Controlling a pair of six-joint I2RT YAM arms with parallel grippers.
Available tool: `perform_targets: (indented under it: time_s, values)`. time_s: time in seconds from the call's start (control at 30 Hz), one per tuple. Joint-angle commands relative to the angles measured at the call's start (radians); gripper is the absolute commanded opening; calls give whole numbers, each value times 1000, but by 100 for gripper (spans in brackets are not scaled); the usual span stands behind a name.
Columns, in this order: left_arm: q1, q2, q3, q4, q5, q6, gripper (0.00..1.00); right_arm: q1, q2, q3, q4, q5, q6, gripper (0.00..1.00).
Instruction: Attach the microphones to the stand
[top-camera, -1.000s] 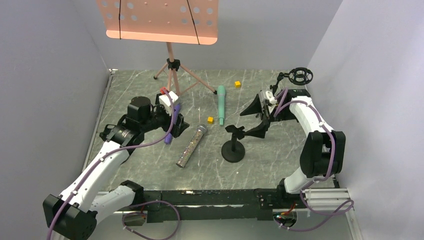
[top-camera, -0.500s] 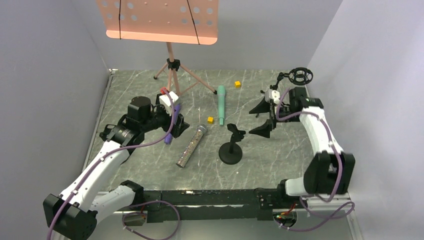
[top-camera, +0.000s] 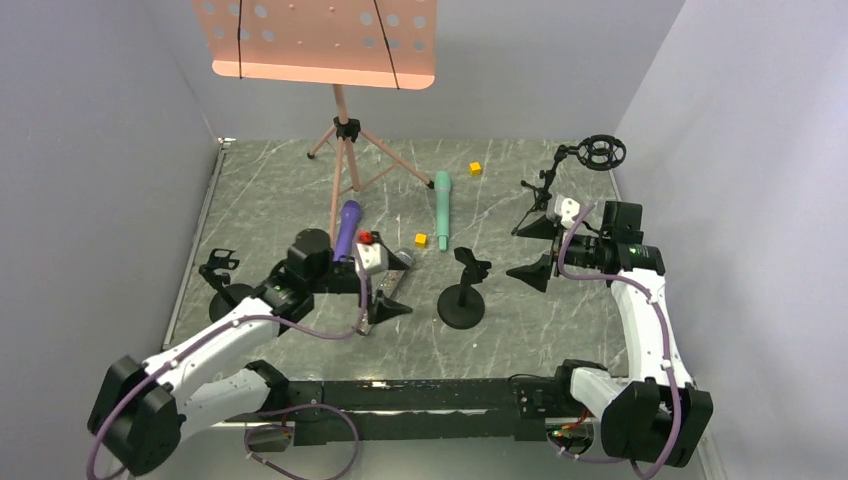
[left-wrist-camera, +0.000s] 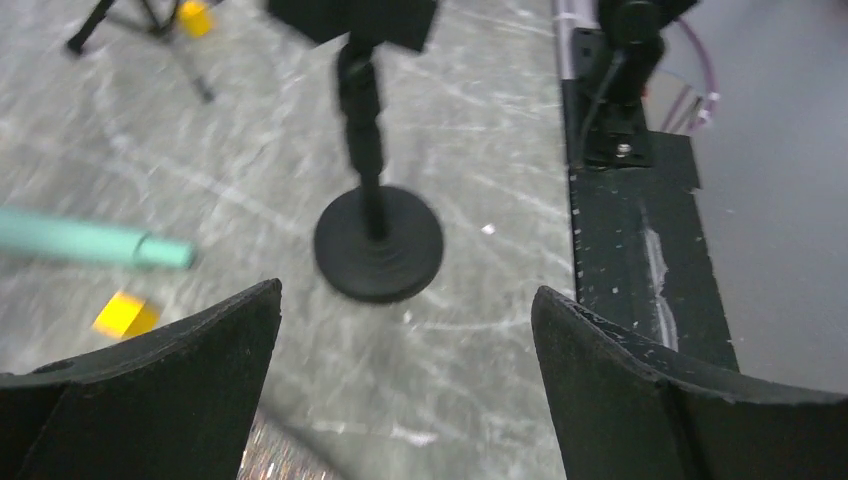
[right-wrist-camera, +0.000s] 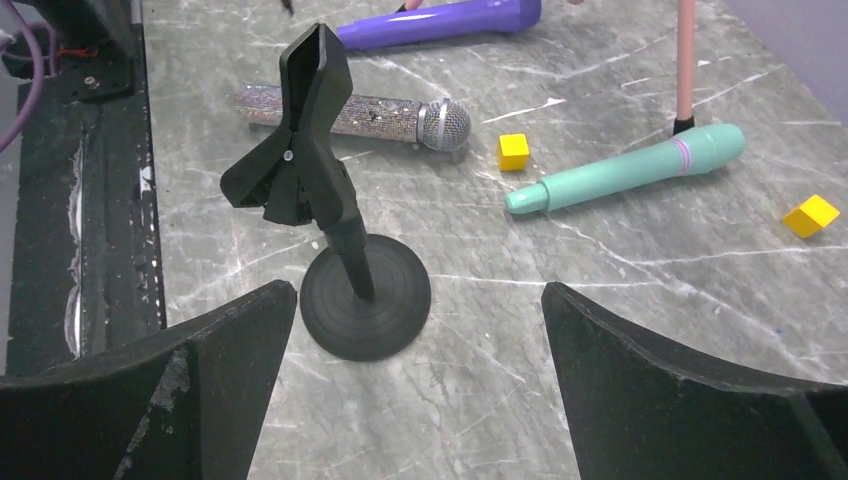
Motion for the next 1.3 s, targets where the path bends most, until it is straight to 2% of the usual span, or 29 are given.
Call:
perform_targets:
  time_s: [0.0,0.1,0.23,0.33,0.53,0.77,0.9,0.97,1.1,1.2,1.27]
  values:
    - [-175,101,74,189,-5,110,99,-19,-52,-30,101,-81,46,100]
    - [-257,220,102,264,-91,145,99,-19,-62,-41,96,-98,32,100]
    - [-266,406,94,520,-138,61,99,-19,-77,-48,111,-115,41,100]
    - [-276,515,119,626,-205,3,96,-21,-88,-52,107,-111,31,100]
    - [-292,634,149,754,-281,-45,89,-18,-88,-32,46,-120,-25,100]
    - [-319,719,156,864,-284,-120,74,-13,-83,-33,55,-114,-18,100]
    - [-327,744,152,881,-282,-141,57,-13,-81,-35,60,-115,-13,100]
    - [-329,747,148,882,-287,-177,41,-13,-79,-36,62,-115,-11,100]
    - [-337,729,132,882,-324,-189,16,-13,-77,-38,69,-115,-5,100]
    - [-359,690,99,899,-416,-189,7,-13,-77,-41,73,-117,-1,100]
    - [-391,660,75,909,-543,-187,2,-11,-74,-43,76,-124,4,100]
